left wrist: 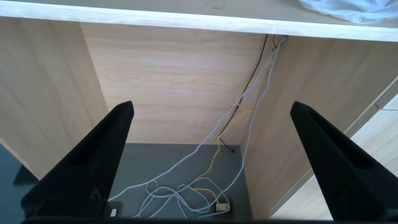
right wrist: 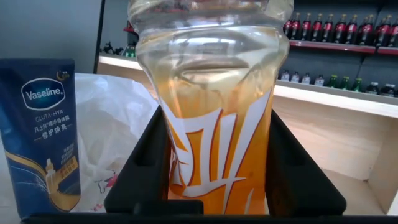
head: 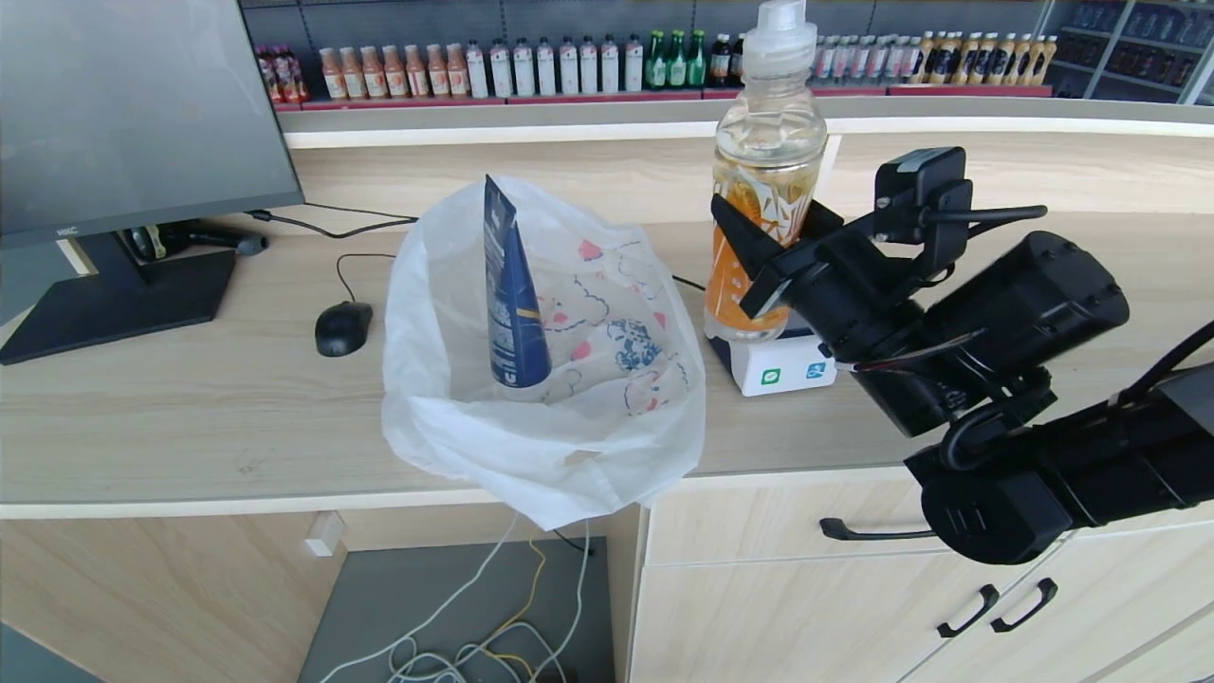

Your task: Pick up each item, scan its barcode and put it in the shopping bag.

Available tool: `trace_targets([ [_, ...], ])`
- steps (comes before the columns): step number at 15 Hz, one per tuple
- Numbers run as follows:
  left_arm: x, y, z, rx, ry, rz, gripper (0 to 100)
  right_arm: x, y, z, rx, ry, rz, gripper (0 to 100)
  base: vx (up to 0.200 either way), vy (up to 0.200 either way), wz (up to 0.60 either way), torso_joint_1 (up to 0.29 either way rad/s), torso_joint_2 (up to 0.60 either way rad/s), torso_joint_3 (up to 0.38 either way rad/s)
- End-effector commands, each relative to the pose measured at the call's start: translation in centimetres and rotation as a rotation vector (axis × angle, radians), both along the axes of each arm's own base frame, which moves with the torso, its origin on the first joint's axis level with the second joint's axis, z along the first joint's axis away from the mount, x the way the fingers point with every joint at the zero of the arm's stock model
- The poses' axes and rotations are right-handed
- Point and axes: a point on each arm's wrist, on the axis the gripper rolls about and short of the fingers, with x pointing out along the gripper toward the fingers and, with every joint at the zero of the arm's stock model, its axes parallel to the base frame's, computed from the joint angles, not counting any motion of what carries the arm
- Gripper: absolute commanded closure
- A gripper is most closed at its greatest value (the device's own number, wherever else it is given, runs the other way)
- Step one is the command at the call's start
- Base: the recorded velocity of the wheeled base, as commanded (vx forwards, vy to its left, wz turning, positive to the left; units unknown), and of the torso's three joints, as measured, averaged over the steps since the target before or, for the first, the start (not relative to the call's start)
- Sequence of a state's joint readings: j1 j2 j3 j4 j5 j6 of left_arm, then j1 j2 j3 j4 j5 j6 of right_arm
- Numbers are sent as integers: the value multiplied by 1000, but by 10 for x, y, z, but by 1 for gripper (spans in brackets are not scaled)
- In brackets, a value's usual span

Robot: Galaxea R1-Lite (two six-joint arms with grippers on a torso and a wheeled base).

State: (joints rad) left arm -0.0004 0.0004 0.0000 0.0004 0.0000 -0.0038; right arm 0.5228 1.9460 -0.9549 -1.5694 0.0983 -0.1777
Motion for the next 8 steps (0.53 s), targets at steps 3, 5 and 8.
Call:
trace_targets([
  [3, 0, 0, 0, -1, -1, 0, 0, -1, -1, 3, 4, -8, 0, 100, 0, 200, 0, 1, -1, 1],
  [5, 0, 0, 0, -1, 1, 0, 0, -1, -1, 4, 7, -12, -1, 100, 0, 200, 0, 10, 2, 2],
  [8, 0, 0, 0, -1, -1, -1, 0, -3, -2, 5, 8, -13, -1, 100, 0, 0, 0, 0, 0, 0],
])
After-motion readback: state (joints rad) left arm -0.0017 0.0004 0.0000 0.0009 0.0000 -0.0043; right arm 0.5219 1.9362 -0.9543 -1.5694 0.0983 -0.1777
